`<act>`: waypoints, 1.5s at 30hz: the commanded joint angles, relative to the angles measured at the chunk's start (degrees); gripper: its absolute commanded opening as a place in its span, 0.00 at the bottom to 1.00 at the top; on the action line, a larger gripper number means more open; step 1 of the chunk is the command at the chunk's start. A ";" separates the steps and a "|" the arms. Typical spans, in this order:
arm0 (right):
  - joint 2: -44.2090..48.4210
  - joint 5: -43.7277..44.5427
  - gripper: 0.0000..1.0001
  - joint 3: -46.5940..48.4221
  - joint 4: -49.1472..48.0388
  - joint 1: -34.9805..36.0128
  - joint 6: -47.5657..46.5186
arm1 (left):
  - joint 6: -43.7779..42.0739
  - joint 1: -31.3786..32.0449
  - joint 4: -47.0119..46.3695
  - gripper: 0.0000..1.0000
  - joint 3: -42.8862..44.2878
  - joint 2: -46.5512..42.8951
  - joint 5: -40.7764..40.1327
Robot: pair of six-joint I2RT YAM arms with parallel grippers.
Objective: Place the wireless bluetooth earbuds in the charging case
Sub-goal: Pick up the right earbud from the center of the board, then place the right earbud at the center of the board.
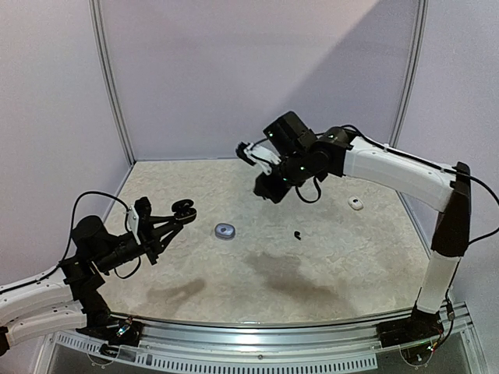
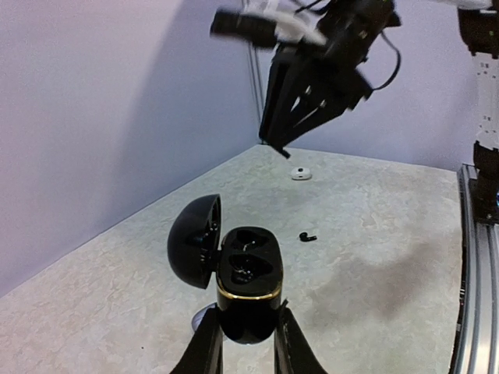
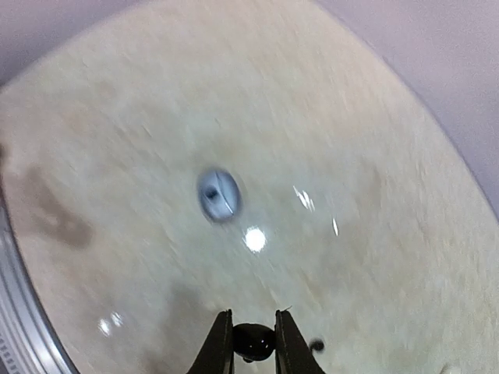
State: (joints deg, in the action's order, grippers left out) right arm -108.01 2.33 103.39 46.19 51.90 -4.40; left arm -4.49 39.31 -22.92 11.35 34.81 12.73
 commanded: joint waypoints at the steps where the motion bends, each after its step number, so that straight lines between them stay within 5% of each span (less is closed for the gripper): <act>1: 4.55 -4.13 0.00 0.22 -23.39 4.86 -0.78 | -0.75 -0.64 -2.19 0.00 -0.08 -0.95 -5.95; 9: 6.85 -12.05 0.00 -9.94 -52.98 12.54 -6.77 | -0.08 -0.64 -5.16 0.00 0.16 -3.25 -4.53; 19: 5.89 -24.01 0.00 -15.39 -65.55 13.39 -13.21 | -2.52 -0.37 -8.92 0.00 -0.31 -5.00 2.57; 45: 1.78 -24.39 0.00 -14.41 -59.38 13.93 -22.43 | 2.92 0.55 -12.22 0.00 -0.03 -3.67 4.98</act>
State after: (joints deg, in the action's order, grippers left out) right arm -104.42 -22.87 87.48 -15.73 65.36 -25.67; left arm -1.78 39.40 -34.22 11.35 31.27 17.82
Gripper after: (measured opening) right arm 0.158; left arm 0.174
